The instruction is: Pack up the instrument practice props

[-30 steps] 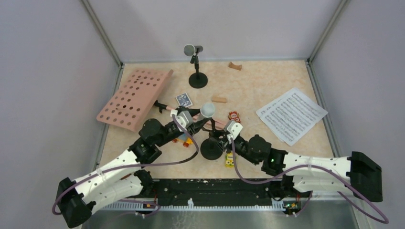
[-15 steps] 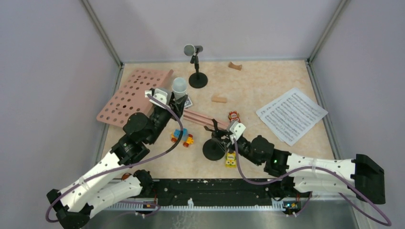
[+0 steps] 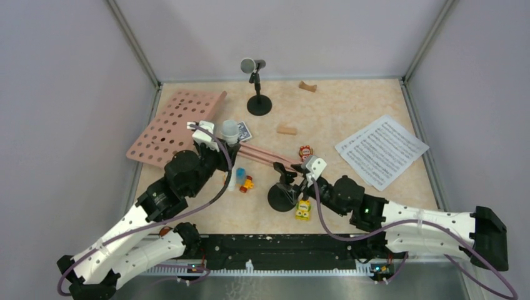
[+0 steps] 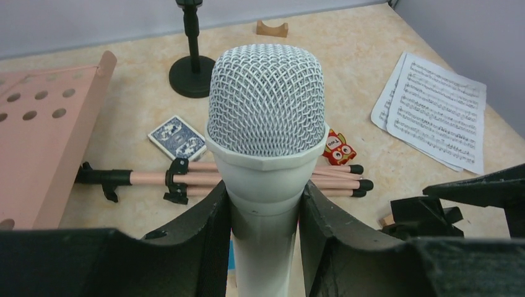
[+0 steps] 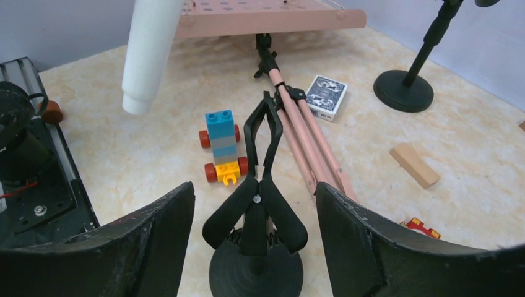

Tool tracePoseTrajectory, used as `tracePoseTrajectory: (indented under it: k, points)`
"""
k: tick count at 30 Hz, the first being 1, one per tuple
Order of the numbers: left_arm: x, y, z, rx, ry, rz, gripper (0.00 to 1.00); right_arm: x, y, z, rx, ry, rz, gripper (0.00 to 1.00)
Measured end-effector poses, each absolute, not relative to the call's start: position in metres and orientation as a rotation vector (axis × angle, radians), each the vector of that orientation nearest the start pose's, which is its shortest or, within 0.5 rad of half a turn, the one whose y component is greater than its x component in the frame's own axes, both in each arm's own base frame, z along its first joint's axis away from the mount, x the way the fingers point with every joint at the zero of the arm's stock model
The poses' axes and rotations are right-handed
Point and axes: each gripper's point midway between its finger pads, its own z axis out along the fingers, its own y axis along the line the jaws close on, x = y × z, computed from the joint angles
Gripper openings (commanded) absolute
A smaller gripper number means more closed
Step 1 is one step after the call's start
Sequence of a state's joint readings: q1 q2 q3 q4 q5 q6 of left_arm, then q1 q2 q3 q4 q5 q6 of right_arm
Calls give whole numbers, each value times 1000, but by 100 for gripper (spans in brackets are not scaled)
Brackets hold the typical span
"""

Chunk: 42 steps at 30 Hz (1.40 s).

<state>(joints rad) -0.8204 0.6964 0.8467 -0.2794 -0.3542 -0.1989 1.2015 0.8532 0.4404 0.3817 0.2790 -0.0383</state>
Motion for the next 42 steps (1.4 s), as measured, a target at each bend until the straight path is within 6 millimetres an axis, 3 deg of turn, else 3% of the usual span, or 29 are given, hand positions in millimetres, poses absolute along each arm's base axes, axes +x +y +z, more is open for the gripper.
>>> tracePoseTrajectory:
  k: [7, 13, 20, 28, 32, 38, 42]
  points:
    - [217, -168, 306, 241, 1719, -540, 15, 168, 296, 248, -726, 1508, 699, 76]
    - [209, -174, 287, 262, 1777, -583, 14, 169, 309, 276, -753, 1608, 700, 73]
    - [202, -181, 277, 308, 1813, -618, 14, 173, 315, 251, -828, 1844, 564, 71]
    - [198, -186, 274, 338, 1822, -646, 13, 177, 311, 216, -910, 2013, 392, 46]
    - [197, -186, 273, 341, 1825, -648, 13, 179, 309, 219, -904, 2011, 372, 39]
    - [195, -185, 271, 346, 1821, -655, 13, 181, 311, 223, -897, 2001, 374, 42]
    - [194, -186, 271, 349, 1820, -660, 13, 182, 311, 223, -913, 1992, 363, 19]
